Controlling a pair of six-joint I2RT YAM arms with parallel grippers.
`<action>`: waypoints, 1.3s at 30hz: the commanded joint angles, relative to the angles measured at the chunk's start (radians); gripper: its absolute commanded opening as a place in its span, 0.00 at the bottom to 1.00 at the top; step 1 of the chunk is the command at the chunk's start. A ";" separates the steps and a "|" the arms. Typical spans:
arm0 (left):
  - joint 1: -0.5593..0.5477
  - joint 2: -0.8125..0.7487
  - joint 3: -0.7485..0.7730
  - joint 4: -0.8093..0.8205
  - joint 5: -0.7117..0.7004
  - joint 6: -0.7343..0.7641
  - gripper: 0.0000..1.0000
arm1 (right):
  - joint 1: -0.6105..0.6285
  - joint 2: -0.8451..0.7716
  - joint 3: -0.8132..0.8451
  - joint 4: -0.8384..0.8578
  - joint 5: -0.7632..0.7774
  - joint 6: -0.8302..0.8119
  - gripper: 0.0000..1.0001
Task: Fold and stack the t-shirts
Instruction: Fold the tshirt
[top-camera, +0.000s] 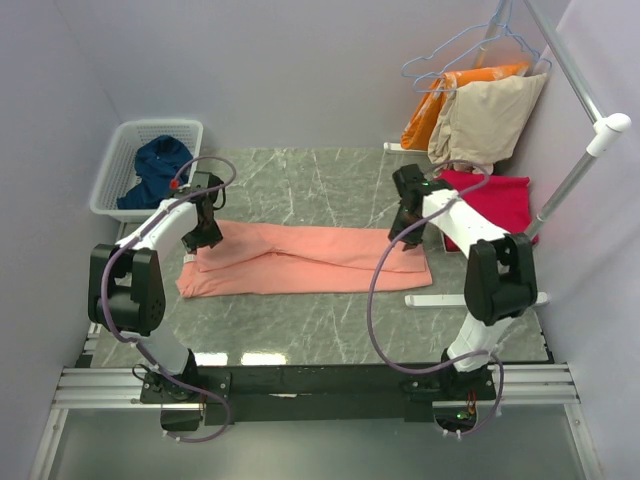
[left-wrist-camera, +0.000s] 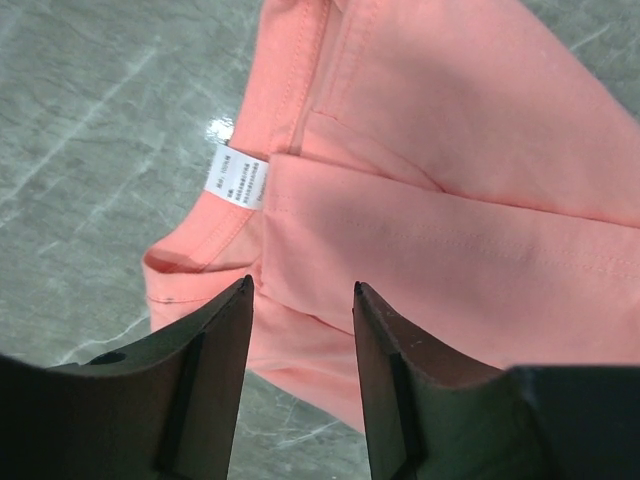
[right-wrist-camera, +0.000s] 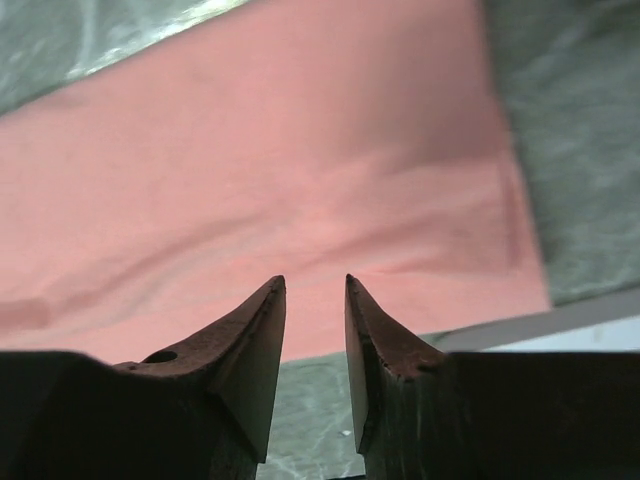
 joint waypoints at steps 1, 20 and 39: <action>-0.004 -0.044 -0.031 0.105 0.080 -0.013 0.50 | 0.080 0.060 0.089 0.012 -0.025 0.028 0.37; -0.004 0.324 0.268 0.107 0.057 -0.094 0.48 | 0.291 0.420 0.591 -0.013 -0.256 -0.067 0.37; -0.112 0.307 0.383 0.071 0.338 0.009 0.48 | 0.245 0.462 0.573 -0.057 -0.177 -0.051 0.37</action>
